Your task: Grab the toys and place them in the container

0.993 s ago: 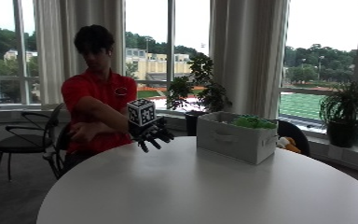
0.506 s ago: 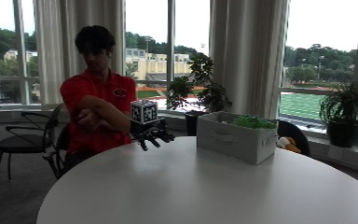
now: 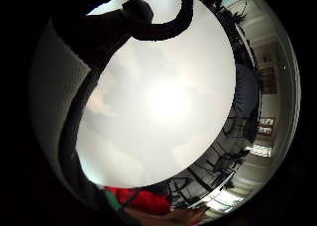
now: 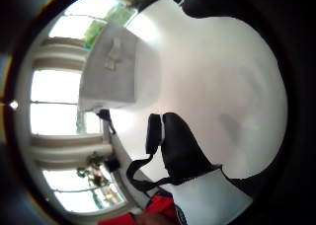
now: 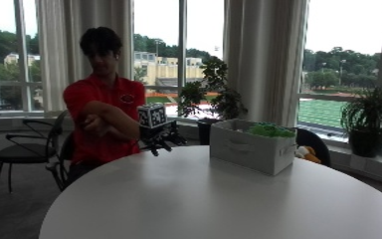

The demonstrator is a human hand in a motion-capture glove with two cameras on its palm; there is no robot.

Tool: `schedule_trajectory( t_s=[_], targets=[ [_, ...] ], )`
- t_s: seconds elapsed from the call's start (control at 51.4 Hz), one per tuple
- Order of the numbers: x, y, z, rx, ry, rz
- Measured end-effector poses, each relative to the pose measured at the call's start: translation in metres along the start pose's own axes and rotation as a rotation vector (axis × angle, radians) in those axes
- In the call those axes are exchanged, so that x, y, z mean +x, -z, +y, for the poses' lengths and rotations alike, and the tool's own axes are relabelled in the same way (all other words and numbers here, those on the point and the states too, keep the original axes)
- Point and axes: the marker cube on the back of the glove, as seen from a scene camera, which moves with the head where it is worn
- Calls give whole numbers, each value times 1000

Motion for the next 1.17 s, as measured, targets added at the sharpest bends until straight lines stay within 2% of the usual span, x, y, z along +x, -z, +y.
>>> schedule_trajectory(
  t_s=[0.039, 0.214, 0.37, 0.584, 0.954, 1.11, 1.168],
  targets=[
    [5, -4, 4, -4, 71, -9],
    [11, -7, -5, 68, 61, -92],
    [-5, -14, 17, 81, 114, -31],
    [-15, -5, -10, 161, 201, 45],
    [-63, 33, 0, 172, 297, -9],
    [-59, 42, 7, 170, 289, 13],
    [-53, 41, 0, 168, 231, 2]
  ],
)
